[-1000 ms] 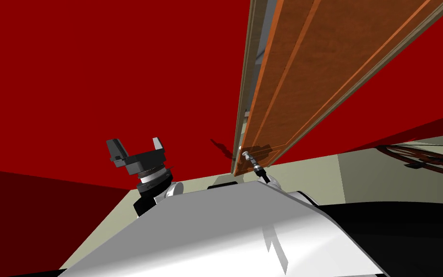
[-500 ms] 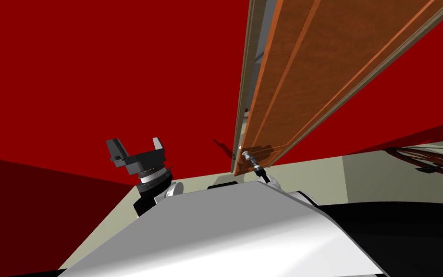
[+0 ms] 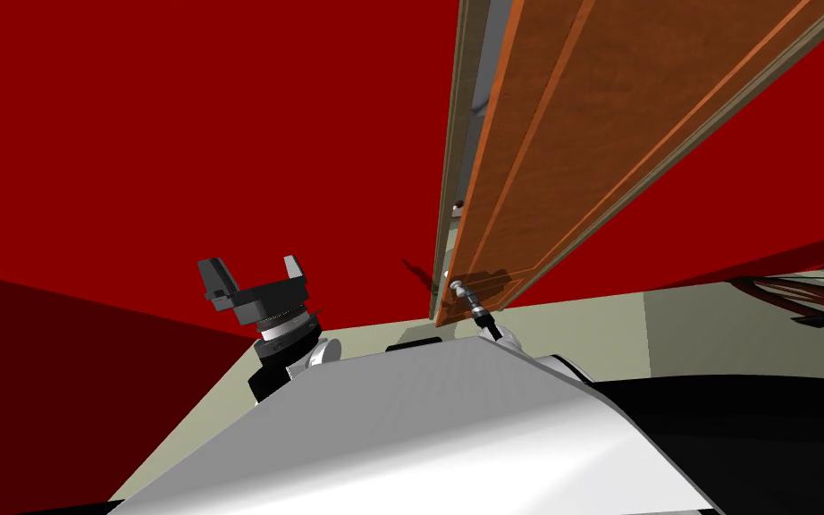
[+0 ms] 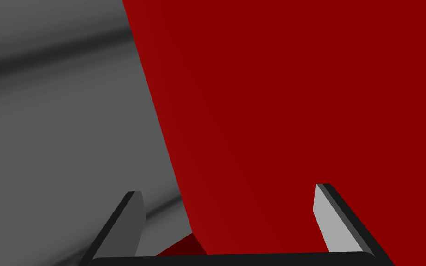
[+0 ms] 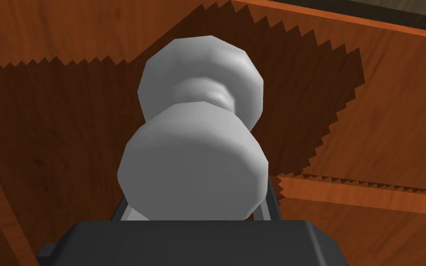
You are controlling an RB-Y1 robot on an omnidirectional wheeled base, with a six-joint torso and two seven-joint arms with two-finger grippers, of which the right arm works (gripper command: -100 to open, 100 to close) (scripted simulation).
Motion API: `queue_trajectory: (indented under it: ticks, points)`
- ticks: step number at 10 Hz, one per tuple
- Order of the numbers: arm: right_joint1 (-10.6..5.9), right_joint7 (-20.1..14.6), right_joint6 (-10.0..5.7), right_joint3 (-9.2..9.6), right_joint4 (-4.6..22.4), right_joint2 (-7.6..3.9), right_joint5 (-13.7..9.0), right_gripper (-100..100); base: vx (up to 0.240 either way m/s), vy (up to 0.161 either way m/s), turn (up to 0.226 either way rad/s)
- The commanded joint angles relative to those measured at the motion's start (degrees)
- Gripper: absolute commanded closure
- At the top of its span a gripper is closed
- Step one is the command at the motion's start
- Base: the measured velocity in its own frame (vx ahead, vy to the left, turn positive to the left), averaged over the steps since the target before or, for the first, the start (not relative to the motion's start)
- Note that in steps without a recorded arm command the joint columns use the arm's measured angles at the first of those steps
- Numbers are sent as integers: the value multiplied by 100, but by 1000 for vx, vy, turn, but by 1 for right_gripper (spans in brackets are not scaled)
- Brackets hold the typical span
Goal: Pull the door open
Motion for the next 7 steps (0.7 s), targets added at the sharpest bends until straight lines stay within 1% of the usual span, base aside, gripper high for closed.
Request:
queue_trajectory:
  ticks: [1,2,3,4,5,6,7]
  points:
    - [-11,-286,4,118,-7,114,-36,100,-41,-18,74]
    - [-11,-303,4,118,-7,114,-36,100,-33,-24,45]
    - [-23,-535,24,145,-5,116,-103,100,-49,-34,47]
    - [-23,-543,24,145,-5,116,-103,100,-43,-25,37]
    - [-34,-752,44,172,-4,118,-170,100,-39,-23,53]
    - [-34,-782,44,172,-4,118,-170,100,-35,-19,51]
    - [-45,-989,64,199,-3,120,-237,100,-48,-22,64]
